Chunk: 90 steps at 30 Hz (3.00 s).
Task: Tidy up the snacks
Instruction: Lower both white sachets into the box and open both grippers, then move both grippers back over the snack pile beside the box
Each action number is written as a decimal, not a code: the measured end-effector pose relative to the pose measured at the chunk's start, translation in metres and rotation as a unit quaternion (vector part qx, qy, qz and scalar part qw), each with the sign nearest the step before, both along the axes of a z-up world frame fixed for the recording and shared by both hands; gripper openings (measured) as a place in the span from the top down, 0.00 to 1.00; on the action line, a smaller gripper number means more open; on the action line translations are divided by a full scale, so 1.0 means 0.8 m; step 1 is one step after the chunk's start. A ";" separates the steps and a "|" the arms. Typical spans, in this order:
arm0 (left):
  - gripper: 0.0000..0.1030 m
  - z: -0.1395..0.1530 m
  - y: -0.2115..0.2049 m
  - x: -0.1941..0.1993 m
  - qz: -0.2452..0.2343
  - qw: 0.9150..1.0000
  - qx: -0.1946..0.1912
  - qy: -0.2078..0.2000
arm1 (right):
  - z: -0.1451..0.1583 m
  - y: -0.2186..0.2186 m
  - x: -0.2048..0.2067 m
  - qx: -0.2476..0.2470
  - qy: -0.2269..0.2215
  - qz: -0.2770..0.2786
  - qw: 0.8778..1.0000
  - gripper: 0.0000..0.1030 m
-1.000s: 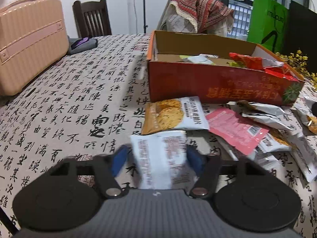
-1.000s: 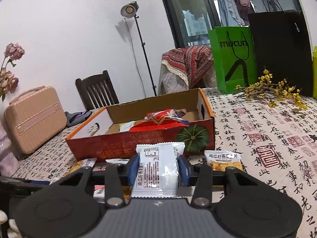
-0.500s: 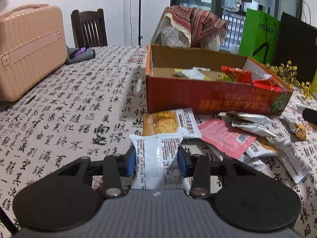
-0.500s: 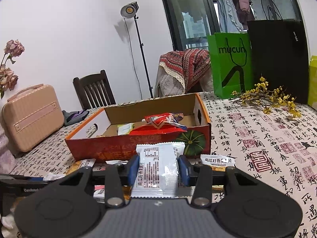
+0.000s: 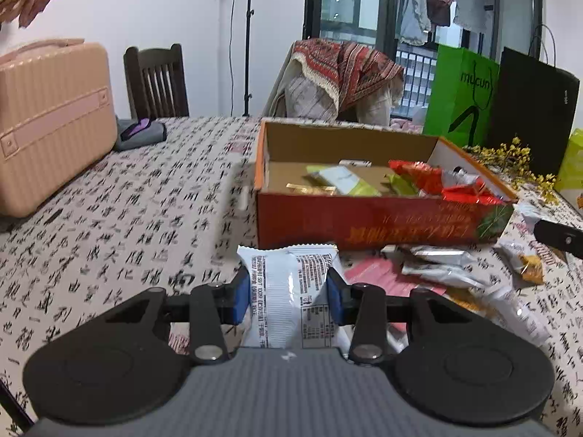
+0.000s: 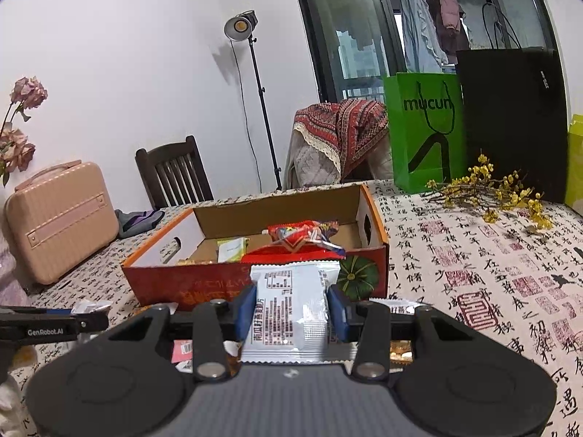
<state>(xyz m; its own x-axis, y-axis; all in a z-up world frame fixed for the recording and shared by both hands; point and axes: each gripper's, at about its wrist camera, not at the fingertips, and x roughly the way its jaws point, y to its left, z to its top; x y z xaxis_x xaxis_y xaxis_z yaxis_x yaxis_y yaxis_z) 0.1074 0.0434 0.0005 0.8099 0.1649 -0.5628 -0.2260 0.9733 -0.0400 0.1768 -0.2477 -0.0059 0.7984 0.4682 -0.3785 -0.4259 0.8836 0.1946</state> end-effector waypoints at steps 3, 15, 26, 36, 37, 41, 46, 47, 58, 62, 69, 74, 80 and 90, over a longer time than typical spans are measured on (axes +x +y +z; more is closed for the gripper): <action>0.59 0.010 -0.002 0.009 -0.008 1.000 -0.005 -0.011 | 0.006 0.003 0.008 0.000 -0.006 0.001 1.000 0.59; 0.59 0.063 -0.017 0.073 -0.023 0.998 -0.008 -0.063 | 0.051 0.032 0.050 0.006 -0.049 0.011 0.999 0.59; 0.59 0.070 -0.013 0.152 -0.005 0.998 -0.020 -0.063 | 0.065 0.076 0.131 -0.016 -0.039 0.003 0.999 0.59; 0.58 0.014 0.003 0.207 0.009 0.999 -0.028 -0.027 | 0.013 0.077 0.184 -0.007 0.004 -0.001 1.000 0.57; 0.57 0.010 0.007 0.207 0.011 0.999 -0.029 -0.028 | 0.010 0.074 0.187 -0.005 0.009 0.000 1.000 0.56; 0.18 0.007 0.019 0.203 0.027 0.998 -0.041 -0.037 | 0.007 0.065 0.187 0.011 0.013 0.000 1.000 0.27; 0.00 0.017 0.019 0.185 0.051 0.996 -0.032 -0.073 | 0.010 0.060 0.181 0.024 0.006 -0.001 1.000 0.00; 0.00 0.019 0.018 0.184 0.052 0.995 -0.032 -0.075 | 0.011 0.059 0.179 0.024 0.005 -0.002 1.000 0.00; 0.00 0.044 0.014 0.169 0.055 0.994 -0.035 -0.088 | 0.039 0.050 0.155 0.029 -0.026 -0.002 0.999 0.00; 0.00 0.057 0.010 0.154 0.054 0.993 -0.035 -0.096 | 0.052 0.044 0.133 0.023 -0.039 0.003 0.999 0.00; 0.00 0.065 0.012 0.128 0.050 0.994 -0.039 -0.087 | 0.055 0.032 0.096 0.006 -0.041 0.009 0.999 0.00; 0.00 0.059 0.012 0.104 0.045 0.996 -0.035 -0.074 | 0.042 0.020 0.072 -0.006 -0.029 0.009 1.000 0.00; 0.00 0.043 0.012 0.077 0.041 0.997 -0.035 -0.054 | 0.013 0.006 0.044 -0.008 -0.009 0.016 1.000 0.00; 0.00 0.004 0.004 0.049 0.036 0.999 -0.031 -0.005 | -0.030 0.002 0.022 0.003 0.037 0.041 0.998 0.00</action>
